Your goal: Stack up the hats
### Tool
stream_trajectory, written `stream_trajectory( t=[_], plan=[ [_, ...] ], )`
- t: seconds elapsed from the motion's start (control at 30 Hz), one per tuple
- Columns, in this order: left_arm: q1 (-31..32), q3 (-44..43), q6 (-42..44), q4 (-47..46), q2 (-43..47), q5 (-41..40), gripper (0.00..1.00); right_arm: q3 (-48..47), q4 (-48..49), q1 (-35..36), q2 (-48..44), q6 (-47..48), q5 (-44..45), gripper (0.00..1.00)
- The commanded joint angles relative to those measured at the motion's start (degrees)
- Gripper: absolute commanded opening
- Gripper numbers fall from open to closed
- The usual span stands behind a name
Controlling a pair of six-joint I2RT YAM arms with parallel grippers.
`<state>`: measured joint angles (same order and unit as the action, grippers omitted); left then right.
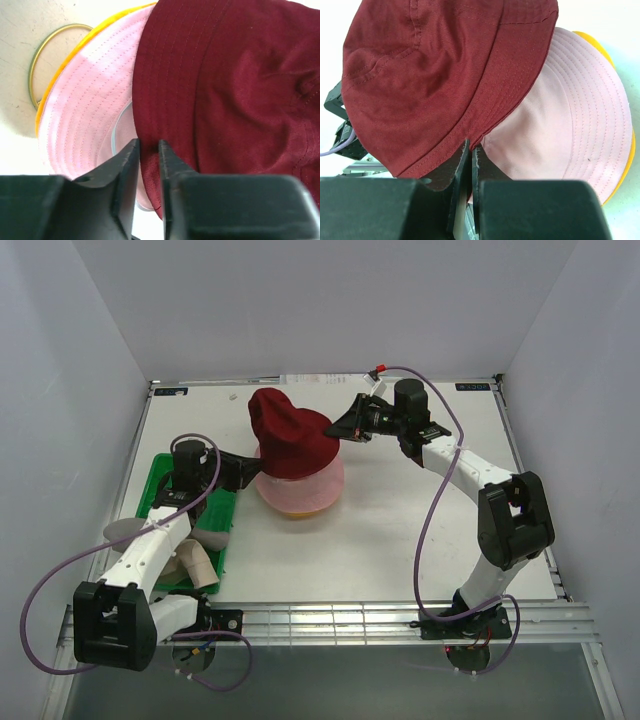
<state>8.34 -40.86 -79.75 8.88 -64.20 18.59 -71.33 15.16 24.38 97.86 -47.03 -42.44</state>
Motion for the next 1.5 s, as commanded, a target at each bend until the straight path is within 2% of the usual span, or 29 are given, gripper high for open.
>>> stream_trajectory(
  t=[0.0, 0.1, 0.2, 0.23, 0.3, 0.6, 1.47],
  plan=[
    [0.3, -0.2, -0.1, -1.2, 0.7, -1.4, 0.30, 0.3, 2.4, -0.3, -2.1, 0.4, -1.6, 0.08],
    [0.3, -0.3, 0.4, -1.0, 0.9, -1.5, 0.22, 0.3, 2.2, -0.3, -2.1, 0.7, -1.7, 0.08],
    [0.2, -0.8, 1.4, -0.5, 1.1, -1.8, 0.11, 0.1, 1.8, -0.3, -2.2, 1.1, -1.8, 0.08],
    [0.3, -1.0, 1.7, 0.1, 1.2, -1.8, 0.05, -0.1, 0.9, -0.3, -2.3, 1.8, -1.5, 0.08],
    [0.2, -1.8, 3.0, 0.8, 1.4, -2.1, 0.00, -0.8, -0.4, -0.3, -2.2, 2.9, -1.0, 0.08],
    [0.4, -7.5, 10.6, 2.4, 1.1, -2.2, 0.00, -7.0, -10.4, -0.3, -2.0, 10.4, 2.6, 0.08],
    [2.3, -14.7, 21.7, 4.6, 2.2, -0.5, 0.00, -16.3, -22.0, 1.6, -3.3, 20.0, 8.6, 0.08]
  ],
)
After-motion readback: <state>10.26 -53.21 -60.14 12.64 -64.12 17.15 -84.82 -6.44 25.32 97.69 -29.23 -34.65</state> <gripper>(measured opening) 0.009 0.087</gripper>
